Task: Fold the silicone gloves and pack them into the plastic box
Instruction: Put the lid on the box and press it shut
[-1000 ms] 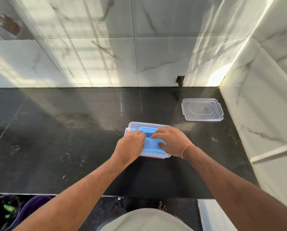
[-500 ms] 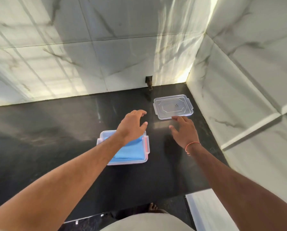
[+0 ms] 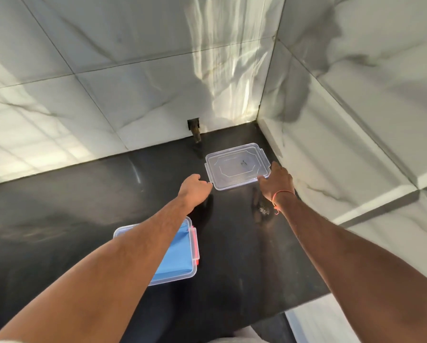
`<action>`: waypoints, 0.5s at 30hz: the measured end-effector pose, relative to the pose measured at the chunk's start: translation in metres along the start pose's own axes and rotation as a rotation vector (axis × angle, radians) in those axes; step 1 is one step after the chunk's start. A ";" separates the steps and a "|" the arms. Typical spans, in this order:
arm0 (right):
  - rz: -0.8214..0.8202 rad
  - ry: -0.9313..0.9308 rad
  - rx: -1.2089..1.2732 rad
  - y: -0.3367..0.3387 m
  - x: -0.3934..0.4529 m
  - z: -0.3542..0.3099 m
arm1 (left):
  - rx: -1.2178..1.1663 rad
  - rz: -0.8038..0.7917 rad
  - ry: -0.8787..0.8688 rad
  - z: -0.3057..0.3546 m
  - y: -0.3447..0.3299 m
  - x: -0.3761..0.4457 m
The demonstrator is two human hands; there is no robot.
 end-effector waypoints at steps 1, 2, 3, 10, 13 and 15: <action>-0.009 -0.032 0.017 -0.002 0.003 0.003 | -0.013 0.000 0.007 0.000 -0.003 0.003; -0.014 -0.055 0.031 -0.005 0.008 0.005 | -0.027 -0.002 0.013 0.000 -0.005 0.007; -0.016 -0.072 0.045 -0.007 0.011 0.007 | -0.033 -0.004 0.018 0.001 -0.007 0.011; 0.007 -0.144 0.214 -0.018 0.023 0.018 | -0.145 -0.006 0.010 0.000 -0.003 0.028; 0.043 -0.185 0.321 -0.018 0.022 0.017 | -0.166 -0.004 0.004 -0.003 0.008 0.031; 0.073 -0.227 0.400 -0.017 0.018 0.016 | -0.157 0.020 -0.025 -0.005 0.018 0.033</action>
Point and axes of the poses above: each hand's wrist, its own x-axis towards the middle knuckle, its own y-axis out of the back of the hand, z = x × y, the point moved 7 cm from there along x, towards the middle knuckle, and after that the axes turned 9 degrees about z, right-handed, at the moved point
